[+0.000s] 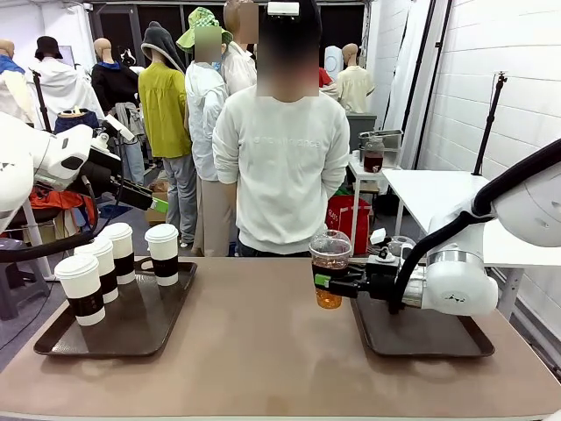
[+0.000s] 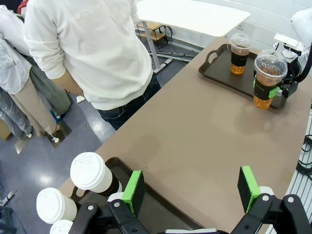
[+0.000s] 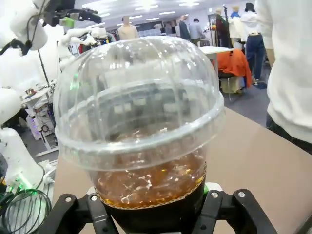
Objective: Distribute the coffee onto the tray.
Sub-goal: Pick up another iced Americano from the middle of the table and place it on the right Handle tray.
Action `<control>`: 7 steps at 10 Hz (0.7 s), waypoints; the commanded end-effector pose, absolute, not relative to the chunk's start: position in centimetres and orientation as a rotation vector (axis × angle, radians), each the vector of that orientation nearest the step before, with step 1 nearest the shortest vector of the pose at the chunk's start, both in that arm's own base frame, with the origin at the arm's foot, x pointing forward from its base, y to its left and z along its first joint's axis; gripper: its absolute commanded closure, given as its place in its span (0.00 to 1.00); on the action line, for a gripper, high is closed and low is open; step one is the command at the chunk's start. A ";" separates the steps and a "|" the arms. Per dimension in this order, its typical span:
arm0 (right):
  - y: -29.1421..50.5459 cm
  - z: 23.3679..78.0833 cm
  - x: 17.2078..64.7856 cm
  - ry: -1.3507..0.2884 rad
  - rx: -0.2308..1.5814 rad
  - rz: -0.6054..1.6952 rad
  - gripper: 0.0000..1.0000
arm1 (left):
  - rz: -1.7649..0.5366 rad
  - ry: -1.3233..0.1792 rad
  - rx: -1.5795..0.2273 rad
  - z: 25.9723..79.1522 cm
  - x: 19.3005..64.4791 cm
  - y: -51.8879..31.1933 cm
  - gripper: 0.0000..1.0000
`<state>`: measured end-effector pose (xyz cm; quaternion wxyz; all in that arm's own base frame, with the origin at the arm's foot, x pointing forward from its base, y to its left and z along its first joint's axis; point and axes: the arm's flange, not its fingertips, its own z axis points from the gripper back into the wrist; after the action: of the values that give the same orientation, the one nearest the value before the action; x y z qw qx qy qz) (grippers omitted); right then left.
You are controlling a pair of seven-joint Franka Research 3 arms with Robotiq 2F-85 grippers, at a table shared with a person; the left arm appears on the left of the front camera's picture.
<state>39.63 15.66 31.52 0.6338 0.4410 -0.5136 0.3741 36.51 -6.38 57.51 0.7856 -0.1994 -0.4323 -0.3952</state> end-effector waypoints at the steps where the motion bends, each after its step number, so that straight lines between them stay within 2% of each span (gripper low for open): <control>1: 14.6 32.0 36.1 -1.168 1.018 0.933 0.40 | -0.858 -0.936 -0.446 57.3 36.6 -6.2 0.00; 2: 15.0 32.3 36.7 -1.142 1.032 0.974 0.40 | -0.858 -0.936 -0.446 57.3 36.6 -6.2 0.00; 3: 15.7 31.4 39.5 -1.163 1.007 0.886 0.40 | -0.858 -0.936 -0.446 57.3 36.6 -6.2 0.00; 7: 15.7 31.4 39.5 -1.163 1.007 0.886 0.40 | -0.858 -0.936 -0.446 57.3 36.6 -6.2 0.00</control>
<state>39.35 15.43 31.10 0.6321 0.4387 -0.4975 0.4006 36.51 -6.38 57.51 0.7856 -0.1994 -0.4322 -0.3952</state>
